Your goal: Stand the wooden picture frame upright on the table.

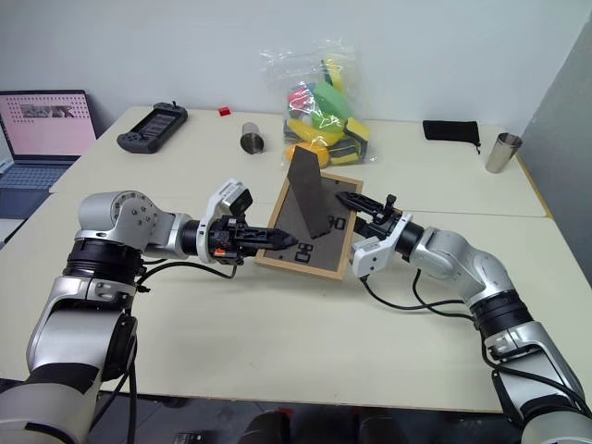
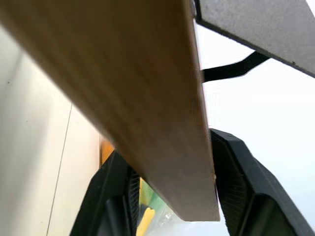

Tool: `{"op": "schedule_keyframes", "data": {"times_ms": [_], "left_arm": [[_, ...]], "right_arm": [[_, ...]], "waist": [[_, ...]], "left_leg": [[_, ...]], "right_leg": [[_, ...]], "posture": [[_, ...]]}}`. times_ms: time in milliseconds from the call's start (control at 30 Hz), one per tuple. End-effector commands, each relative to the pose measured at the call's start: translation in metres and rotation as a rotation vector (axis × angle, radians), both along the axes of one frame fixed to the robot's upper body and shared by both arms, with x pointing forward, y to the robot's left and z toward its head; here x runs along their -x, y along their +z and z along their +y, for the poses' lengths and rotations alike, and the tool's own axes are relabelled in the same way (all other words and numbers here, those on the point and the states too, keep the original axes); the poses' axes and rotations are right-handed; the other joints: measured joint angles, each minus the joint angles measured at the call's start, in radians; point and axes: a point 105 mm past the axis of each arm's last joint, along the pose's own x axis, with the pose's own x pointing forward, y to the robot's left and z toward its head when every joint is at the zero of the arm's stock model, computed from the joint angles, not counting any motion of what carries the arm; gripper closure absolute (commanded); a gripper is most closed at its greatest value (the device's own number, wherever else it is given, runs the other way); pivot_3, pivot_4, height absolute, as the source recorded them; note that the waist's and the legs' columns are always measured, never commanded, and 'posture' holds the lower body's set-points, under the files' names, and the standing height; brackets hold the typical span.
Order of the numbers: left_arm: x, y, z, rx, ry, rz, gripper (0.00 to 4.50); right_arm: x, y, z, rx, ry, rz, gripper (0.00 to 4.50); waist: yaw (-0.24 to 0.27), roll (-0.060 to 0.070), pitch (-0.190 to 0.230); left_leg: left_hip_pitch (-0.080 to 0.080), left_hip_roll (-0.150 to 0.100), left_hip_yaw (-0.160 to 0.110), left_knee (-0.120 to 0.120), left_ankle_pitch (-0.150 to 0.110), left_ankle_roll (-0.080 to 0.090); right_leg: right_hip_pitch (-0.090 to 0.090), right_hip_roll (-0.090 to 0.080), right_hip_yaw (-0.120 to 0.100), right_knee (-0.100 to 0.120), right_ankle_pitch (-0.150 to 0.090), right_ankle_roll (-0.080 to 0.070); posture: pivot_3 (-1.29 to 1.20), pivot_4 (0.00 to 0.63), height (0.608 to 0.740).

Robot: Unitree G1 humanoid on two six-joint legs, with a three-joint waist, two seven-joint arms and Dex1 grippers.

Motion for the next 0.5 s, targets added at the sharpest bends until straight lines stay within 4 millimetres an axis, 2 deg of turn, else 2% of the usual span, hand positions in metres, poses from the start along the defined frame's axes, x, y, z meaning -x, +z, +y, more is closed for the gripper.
{"op": "schedule_keyframes", "data": {"times_ms": [33,400,467,500], "left_arm": [[-0.0013,0.0155,0.0,-0.004,0.003,-0.091,3.21],[-0.0038,0.0063,-0.0005,-0.047,0.023,-0.144,3.21],[-0.0032,0.0066,-0.0001,-0.041,0.023,-0.144,2.51],[-0.0032,0.0071,0.0003,-0.037,0.024,-0.138,2.42]], "right_arm": [[0.0004,0.0119,-0.0036,-0.021,-0.007,-0.027,2.83],[-0.0012,0.0147,-0.0042,-0.046,-0.028,-0.033,2.85],[-0.001,0.0148,-0.0034,-0.047,-0.027,-0.031,2.85],[-0.001,0.0145,-0.003,-0.046,-0.026,-0.03,2.85]], "waist": [[0.0,0.0,0.0],[0.0,0.0,0.0],[0.0,0.0,0.0],[0.0,0.0,0.0]], "left_leg": [[0.0,0.0,0.0,0.0,0.0,0.0],[0.0,0.0,0.0,0.0,0.0,0.0],[0.0,0.0,0.0,0.0,0.0,0.0],[0.0,0.0,0.0,0.0,0.0,0.0]], "right_leg": [[0.0,0.0,0.0,0.0,0.0,0.0],[0.0,0.0,0.0,0.0,0.0,0.0],[0.0,0.0,0.0,0.0,0.0,0.0],[0.0,0.0,0.0,0.0,0.0,0.0]], "posture": [[0.0,0.15,0.74],[0.0,0.15,0.74],[0.0,0.15,0.74],[0.0,0.15,0.74]]}}
